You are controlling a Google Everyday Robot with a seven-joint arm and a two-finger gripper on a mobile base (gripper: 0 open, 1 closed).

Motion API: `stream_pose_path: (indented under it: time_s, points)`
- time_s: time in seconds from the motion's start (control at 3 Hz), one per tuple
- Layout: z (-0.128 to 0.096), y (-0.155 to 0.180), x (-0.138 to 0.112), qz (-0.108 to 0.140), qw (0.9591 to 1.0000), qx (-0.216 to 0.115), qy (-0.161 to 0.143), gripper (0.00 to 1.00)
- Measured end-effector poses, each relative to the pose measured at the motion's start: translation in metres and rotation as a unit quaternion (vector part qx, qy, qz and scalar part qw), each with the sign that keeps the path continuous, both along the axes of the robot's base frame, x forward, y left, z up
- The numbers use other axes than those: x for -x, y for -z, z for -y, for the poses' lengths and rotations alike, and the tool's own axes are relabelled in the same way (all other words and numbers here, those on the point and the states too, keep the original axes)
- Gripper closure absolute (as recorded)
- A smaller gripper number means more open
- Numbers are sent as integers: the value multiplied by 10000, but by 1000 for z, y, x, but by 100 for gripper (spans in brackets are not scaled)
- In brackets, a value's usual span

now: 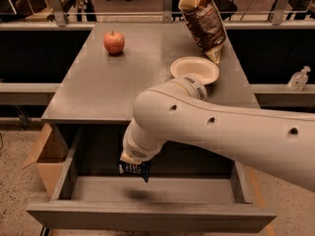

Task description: Place rxbar blueberry into top drawer

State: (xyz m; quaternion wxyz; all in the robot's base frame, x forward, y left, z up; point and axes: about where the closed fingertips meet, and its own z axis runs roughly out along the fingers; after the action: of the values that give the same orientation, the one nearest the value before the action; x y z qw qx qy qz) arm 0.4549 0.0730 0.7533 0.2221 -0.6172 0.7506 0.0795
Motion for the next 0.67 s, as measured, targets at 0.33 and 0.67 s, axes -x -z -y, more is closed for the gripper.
stream_pose_path:
  time_s: [0.33,0.67]
  points:
    - [4,36,-10,-5,9998,-159,111,100]
    - [2,32,-11,41,9998,-186,107,81]
